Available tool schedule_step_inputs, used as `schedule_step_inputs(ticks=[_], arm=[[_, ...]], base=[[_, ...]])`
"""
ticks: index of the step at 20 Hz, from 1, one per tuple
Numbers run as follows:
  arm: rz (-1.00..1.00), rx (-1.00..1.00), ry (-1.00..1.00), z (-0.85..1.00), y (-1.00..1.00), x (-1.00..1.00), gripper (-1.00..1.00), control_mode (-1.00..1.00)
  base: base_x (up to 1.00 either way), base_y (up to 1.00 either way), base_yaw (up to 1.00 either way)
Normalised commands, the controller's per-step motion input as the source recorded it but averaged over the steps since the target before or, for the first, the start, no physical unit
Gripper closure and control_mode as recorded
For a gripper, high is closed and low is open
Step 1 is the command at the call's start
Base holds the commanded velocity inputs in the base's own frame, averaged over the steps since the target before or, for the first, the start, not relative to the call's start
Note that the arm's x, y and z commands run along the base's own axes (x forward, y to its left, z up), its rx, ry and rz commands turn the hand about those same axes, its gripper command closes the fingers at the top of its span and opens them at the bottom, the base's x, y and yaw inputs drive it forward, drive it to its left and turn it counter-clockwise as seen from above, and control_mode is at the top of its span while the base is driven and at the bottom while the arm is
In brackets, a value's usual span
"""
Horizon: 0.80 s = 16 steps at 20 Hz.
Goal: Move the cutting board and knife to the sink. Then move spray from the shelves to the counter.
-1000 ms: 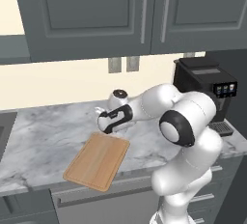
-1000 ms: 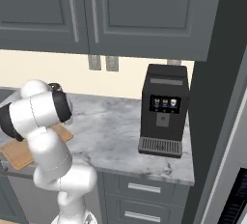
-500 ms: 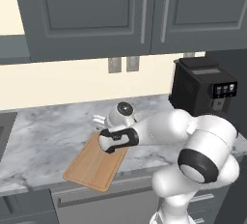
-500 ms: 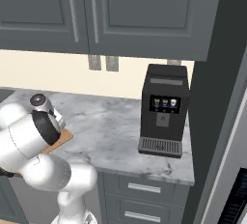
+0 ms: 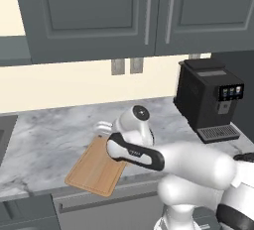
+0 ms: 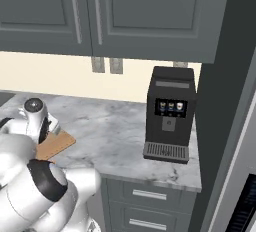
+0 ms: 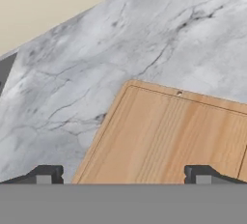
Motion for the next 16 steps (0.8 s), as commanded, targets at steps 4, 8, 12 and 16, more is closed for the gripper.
schedule_step_inputs(ticks=[4,8,12,16], arm=[[0.19,-0.02,0.0,0.48,0.04,-0.64,-1.0,-1.0],[0.17,-0.05,0.0,0.48,0.06,-0.63,-1.0,-1.0],[0.12,-0.1,0.03,0.52,0.15,-0.53,-1.0,-1.0],[0.08,-0.11,0.04,0.52,0.16,-0.54,-1.0,-1.0]], base=[[0.0,0.0,0.0],[0.0,0.0,0.0],[0.0,0.0,0.0],[0.0,0.0,0.0]])
